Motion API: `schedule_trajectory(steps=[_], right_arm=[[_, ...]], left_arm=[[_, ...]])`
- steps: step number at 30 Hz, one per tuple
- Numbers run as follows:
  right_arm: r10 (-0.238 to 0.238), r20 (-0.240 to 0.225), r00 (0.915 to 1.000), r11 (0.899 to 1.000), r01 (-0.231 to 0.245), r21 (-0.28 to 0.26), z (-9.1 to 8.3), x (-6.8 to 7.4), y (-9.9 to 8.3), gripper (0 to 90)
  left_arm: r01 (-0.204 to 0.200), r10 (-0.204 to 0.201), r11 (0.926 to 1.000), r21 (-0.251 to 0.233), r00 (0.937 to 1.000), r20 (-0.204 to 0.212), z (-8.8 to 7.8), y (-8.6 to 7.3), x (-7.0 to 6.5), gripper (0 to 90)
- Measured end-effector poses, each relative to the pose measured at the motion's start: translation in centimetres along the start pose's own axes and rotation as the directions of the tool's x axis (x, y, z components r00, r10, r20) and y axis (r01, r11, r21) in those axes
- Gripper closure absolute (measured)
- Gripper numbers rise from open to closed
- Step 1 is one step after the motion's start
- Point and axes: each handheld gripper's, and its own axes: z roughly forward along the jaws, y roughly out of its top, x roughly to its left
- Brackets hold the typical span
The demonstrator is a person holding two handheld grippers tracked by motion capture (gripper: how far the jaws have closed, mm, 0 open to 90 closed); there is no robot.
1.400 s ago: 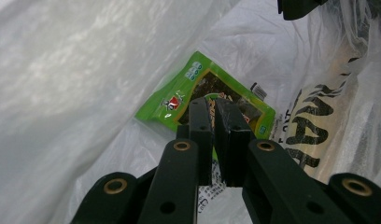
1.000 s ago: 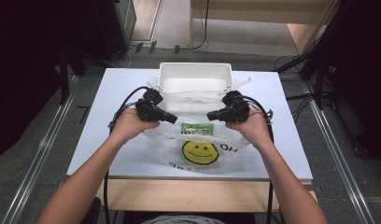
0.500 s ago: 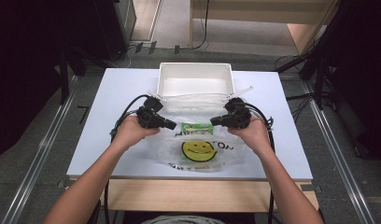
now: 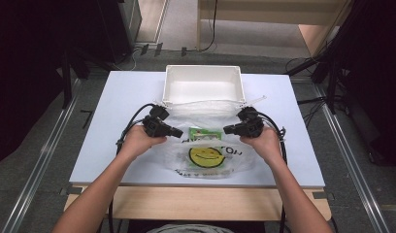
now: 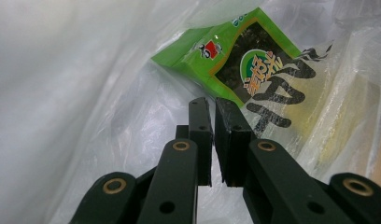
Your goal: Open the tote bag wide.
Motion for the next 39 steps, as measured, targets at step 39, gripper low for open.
schedule_trajectory(steps=[39], right_arm=[[0.087, 0.11, 0.9901, 0.995, -0.092, 0.038, 1.3, -3.1, -3.6, 88.9]], left_arm=[[0.156, -0.164, 0.9851, -0.073, 0.9794, -0.119, 0.7, -3.5, 3.0, 87.2]])
